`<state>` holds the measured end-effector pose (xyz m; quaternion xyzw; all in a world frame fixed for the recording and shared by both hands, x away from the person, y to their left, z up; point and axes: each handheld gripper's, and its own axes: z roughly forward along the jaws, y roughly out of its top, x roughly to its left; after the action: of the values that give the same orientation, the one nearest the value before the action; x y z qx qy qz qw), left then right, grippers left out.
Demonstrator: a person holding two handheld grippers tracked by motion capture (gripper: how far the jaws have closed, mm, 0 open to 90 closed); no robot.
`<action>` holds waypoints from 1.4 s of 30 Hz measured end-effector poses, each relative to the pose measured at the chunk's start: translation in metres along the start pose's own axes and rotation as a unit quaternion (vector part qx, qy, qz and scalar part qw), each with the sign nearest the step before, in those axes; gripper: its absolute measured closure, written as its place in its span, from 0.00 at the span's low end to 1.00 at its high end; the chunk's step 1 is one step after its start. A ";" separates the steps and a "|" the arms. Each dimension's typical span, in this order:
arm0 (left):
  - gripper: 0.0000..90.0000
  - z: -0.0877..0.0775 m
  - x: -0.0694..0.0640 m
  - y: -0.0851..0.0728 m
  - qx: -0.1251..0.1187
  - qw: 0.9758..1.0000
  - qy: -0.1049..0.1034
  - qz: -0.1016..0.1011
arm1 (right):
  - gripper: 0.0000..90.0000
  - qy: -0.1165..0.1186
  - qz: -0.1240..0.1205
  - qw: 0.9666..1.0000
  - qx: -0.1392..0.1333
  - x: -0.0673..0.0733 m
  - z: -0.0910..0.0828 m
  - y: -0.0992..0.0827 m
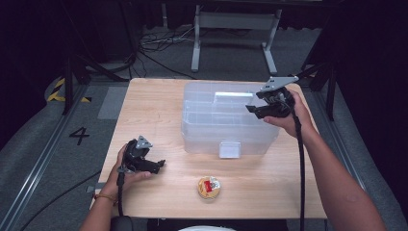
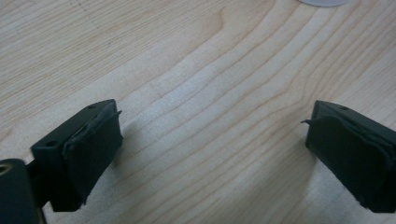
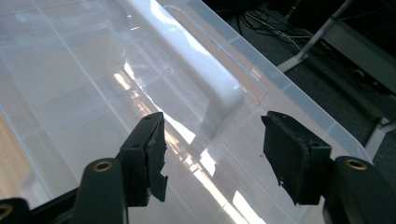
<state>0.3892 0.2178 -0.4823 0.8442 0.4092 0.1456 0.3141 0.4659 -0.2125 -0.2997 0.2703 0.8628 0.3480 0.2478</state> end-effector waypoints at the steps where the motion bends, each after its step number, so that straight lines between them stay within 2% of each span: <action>1: 0.10 -0.001 -0.002 0.000 -0.003 1.000 -0.010 0.004 | 0.49 0.000 0.000 1.000 0.006 0.000 0.003 0.002; 3: 0.10 0.000 -0.004 0.000 -0.010 1.000 -0.005 0.008 | 0.52 -0.010 -0.005 1.000 0.010 0.000 0.006 0.003; 6: 0.10 0.000 -0.004 0.000 -0.008 1.000 -0.010 0.007 | 0.56 -0.001 0.007 1.000 0.011 -0.002 0.009 0.004; 9: 0.15 0.001 -0.006 0.003 -0.011 1.000 -0.018 0.008 | 0.62 0.000 0.004 1.000 0.020 -0.001 0.015 0.006; 10: 0.17 0.003 -0.008 0.008 -0.005 0.999 -0.025 0.032 | 0.63 0.001 0.004 1.000 0.020 -0.001 0.016 0.007; 12: 0.19 0.006 -0.013 0.018 -0.001 0.998 -0.030 0.058 | 0.66 -0.007 -0.010 1.000 0.027 0.004 0.018 0.012; 14: 0.21 0.008 -0.018 0.027 -0.007 0.997 -0.049 0.063 | 0.70 -0.034 -0.024 0.998 0.037 0.008 0.020 0.016; 16: 0.20 0.010 -0.024 0.039 -0.012 0.995 -0.059 0.077 | 0.75 -0.046 -0.024 0.998 0.043 0.009 0.021 0.019; 17: 0.20 0.010 -0.024 0.039 -0.012 0.995 -0.059 0.077 | 0.75 -0.049 -0.023 0.998 0.044 0.009 0.021 0.019; 18: 0.19 0.010 -0.026 0.049 -0.014 0.994 -0.067 0.087 | 0.76 -0.049 -0.023 0.997 0.045 0.009 0.021 0.020; 19: 0.19 0.010 -0.029 0.056 -0.030 0.992 -0.072 0.095 | 0.78 -0.053 -0.024 0.997 0.046 0.009 0.022 0.020; 22: 0.20 0.010 -0.034 0.068 -0.048 0.991 -0.066 0.102 | 0.78 -0.065 -0.025 0.996 0.048 0.012 0.023 0.022; 27: 0.23 0.011 -0.039 0.077 -0.088 0.988 -0.070 0.105 | 0.78 -0.058 -0.031 0.997 0.042 0.013 0.024 0.022; 30: 0.24 0.014 -0.045 0.081 -0.091 0.987 -0.068 0.113 | 0.78 -0.053 -0.038 0.997 0.041 0.014 0.024 0.023; 32: 0.20 0.015 -0.045 0.082 -0.091 0.988 -0.058 0.107 | 0.79 -0.043 -0.049 0.997 0.039 0.015 0.024 0.024; 34: 0.20 0.014 -0.039 0.083 -0.092 0.989 -0.061 0.098 | 0.79 -0.036 -0.053 0.997 0.037 0.017 0.023 0.024; 35: 0.20 0.014 -0.038 0.082 -0.090 0.990 -0.070 0.088 | 0.79 -0.036 -0.056 0.997 0.037 0.018 0.024 0.025; 38: 0.22 0.013 -0.038 0.082 -0.088 0.990 -0.069 0.089 | 0.78 -0.038 -0.057 0.997 0.039 0.020 0.024 0.026; 42: 0.26 0.006 -0.039 0.080 -0.090 0.990 -0.074 0.078 | 0.79 -0.038 -0.058 0.997 0.037 0.020 0.025 0.026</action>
<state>0.4165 0.1472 -0.4344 0.8504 0.3032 0.1429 0.4056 0.4738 -0.1720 -0.3013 0.2419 0.8791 0.2908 0.2899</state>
